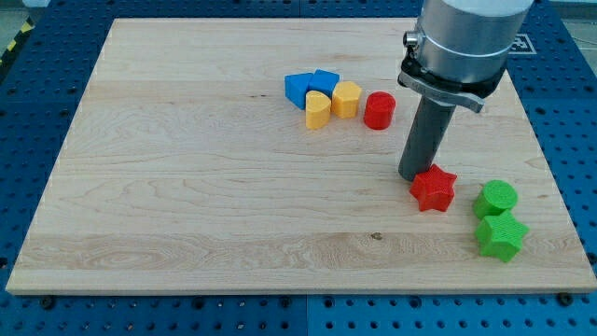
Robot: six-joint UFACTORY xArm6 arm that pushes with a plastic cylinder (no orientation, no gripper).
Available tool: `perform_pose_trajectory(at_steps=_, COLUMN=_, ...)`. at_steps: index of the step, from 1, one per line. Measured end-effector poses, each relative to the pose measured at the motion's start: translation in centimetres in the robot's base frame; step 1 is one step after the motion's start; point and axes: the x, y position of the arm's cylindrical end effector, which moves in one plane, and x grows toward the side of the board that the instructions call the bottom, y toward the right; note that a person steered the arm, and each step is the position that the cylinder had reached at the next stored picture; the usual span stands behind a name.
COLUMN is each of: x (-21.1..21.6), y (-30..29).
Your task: Point your arm above the red circle
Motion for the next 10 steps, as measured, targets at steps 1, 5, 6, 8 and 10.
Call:
perform_pose_trajectory(at_steps=1, x=0.3, y=0.0)
perform_pose_trajectory(at_steps=5, x=2.0, y=0.4)
perform_pose_trajectory(at_steps=6, x=2.6, y=0.4)
perform_pose_trajectory(at_steps=8, x=3.1, y=0.4)
perform_pose_trajectory(at_steps=10, x=4.1, y=1.2)
